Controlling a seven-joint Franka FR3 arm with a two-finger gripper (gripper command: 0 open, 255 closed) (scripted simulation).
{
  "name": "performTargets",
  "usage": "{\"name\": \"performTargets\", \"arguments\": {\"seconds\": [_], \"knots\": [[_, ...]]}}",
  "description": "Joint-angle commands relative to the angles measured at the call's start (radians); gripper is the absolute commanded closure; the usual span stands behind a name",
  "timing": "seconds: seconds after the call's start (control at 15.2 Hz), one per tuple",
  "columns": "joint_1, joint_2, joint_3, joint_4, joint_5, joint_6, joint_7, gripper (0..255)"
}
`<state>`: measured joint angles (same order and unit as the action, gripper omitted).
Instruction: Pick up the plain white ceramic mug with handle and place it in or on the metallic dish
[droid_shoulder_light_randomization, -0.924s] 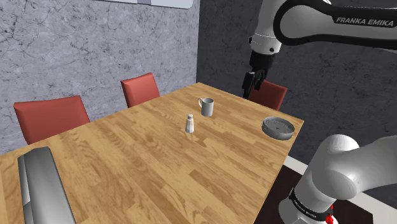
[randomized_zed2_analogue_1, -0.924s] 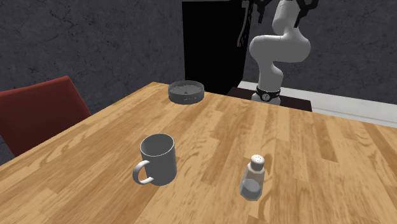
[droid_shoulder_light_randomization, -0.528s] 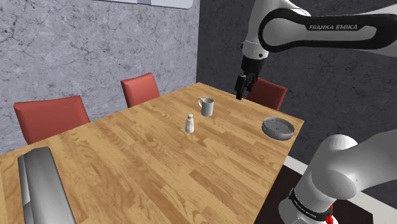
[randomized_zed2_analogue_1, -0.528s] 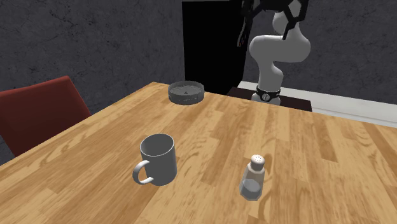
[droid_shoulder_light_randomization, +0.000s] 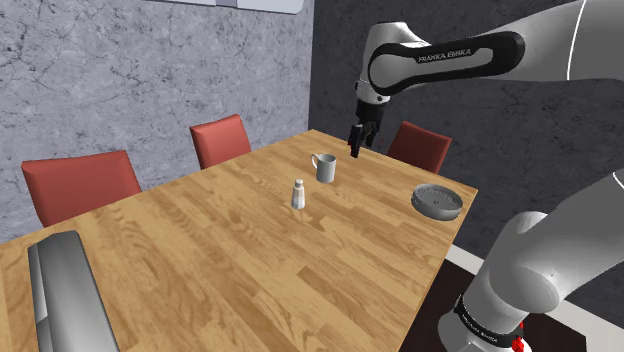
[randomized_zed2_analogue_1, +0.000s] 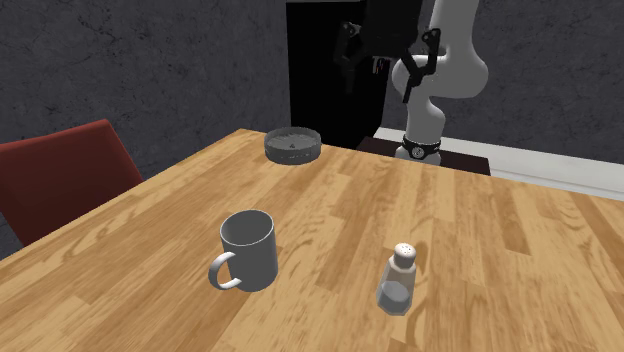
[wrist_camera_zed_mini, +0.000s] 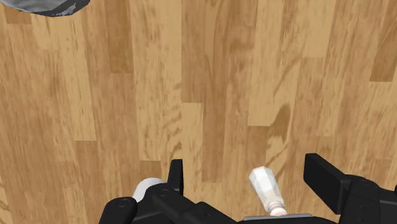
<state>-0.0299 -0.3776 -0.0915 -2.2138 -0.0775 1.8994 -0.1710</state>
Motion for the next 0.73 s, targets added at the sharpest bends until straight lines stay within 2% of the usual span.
{"name": "performTargets", "arguments": {"seconds": [0.0, 0.66], "knots": [[-0.001, 0.063, -0.016, 0.023, 0.006, 0.039, -0.028, 0], [-0.018, 0.446, -0.073, 0.273, 0.085, 0.158, -0.185, 0]]}}
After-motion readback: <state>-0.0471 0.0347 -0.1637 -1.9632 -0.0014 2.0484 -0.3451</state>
